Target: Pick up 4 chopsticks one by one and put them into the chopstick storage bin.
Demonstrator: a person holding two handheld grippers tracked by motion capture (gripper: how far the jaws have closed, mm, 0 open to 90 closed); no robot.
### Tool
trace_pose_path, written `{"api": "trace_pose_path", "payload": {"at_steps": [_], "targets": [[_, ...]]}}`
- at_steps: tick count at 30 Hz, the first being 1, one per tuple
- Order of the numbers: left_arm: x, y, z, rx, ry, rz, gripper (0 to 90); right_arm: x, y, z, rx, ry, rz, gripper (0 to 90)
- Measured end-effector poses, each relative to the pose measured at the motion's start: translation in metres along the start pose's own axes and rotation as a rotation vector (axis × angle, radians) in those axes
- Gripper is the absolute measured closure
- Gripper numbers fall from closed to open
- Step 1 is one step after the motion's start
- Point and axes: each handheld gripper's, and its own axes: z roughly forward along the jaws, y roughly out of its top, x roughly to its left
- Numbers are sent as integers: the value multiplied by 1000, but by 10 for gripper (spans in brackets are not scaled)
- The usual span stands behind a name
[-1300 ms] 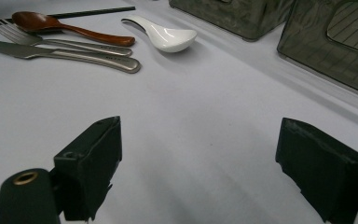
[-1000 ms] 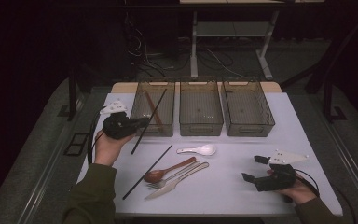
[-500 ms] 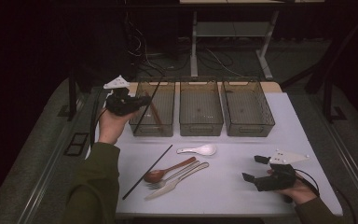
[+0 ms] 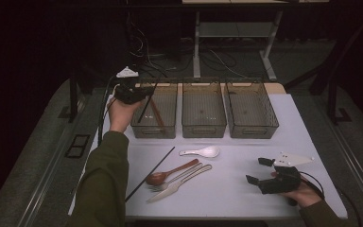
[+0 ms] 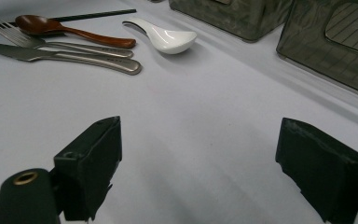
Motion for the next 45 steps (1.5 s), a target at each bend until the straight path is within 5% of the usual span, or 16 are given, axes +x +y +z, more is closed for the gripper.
{"api": "trace_pose_path", "payload": {"at_steps": [14,18,26,45], "targets": [[10,-35,35,181,49,-42,848,1,-1,0,2,-4,0,140],[11,-33,32,165,86,-59,838,1,-1,0,3,-3,-1,140],[10,-34,34,174,78,-57,628,1,-1,0,5,-3,-8,140],[-4,-24,10,97,-13,-27,436,1,0,0,4,-7,-3,140]]}}
